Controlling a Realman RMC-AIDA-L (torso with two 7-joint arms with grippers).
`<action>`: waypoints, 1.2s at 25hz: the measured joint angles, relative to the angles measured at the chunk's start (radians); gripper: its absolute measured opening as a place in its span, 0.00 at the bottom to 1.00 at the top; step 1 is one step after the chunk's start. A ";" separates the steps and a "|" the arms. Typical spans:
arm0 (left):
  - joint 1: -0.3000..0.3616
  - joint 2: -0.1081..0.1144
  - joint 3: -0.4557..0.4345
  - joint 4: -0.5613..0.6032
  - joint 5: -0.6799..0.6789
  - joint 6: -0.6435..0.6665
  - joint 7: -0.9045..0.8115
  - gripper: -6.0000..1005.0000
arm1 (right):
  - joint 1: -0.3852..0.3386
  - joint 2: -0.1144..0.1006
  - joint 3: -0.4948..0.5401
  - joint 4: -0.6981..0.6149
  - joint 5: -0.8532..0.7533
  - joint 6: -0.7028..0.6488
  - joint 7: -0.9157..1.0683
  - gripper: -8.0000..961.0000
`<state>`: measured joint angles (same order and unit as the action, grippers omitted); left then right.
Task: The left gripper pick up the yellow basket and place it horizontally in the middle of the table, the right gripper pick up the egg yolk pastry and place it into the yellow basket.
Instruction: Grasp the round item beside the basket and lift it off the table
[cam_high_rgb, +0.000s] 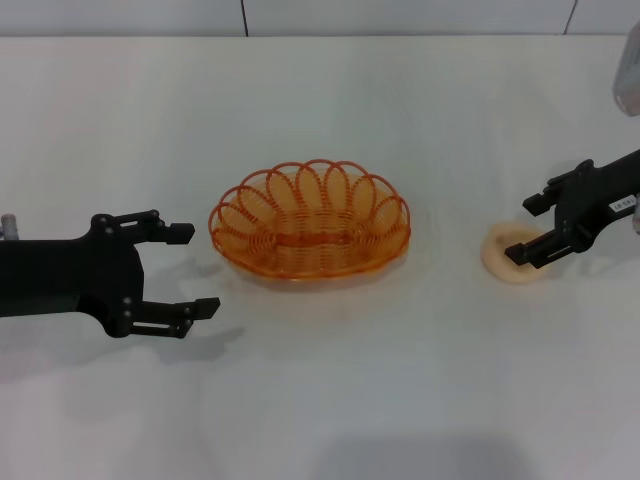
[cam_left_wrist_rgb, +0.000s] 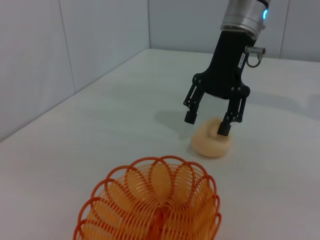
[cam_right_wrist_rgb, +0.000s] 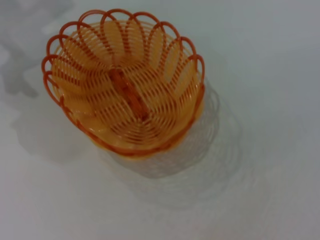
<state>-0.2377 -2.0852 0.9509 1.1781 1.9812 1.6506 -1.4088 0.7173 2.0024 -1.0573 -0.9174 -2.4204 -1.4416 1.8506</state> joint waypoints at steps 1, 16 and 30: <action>0.000 0.000 0.000 0.000 0.000 0.000 -0.001 0.88 | 0.000 0.000 -0.009 0.000 0.000 0.005 0.000 0.80; -0.009 0.001 0.003 -0.006 -0.001 -0.001 -0.002 0.88 | 0.001 0.001 -0.043 -0.010 -0.004 0.019 -0.013 0.43; -0.011 0.002 -0.003 -0.006 -0.010 0.000 -0.005 0.88 | 0.005 0.001 -0.037 -0.019 0.007 -0.007 -0.017 0.05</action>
<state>-0.2486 -2.0833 0.9479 1.1719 1.9712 1.6506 -1.4139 0.7219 2.0033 -1.0943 -0.9366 -2.4131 -1.4488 1.8335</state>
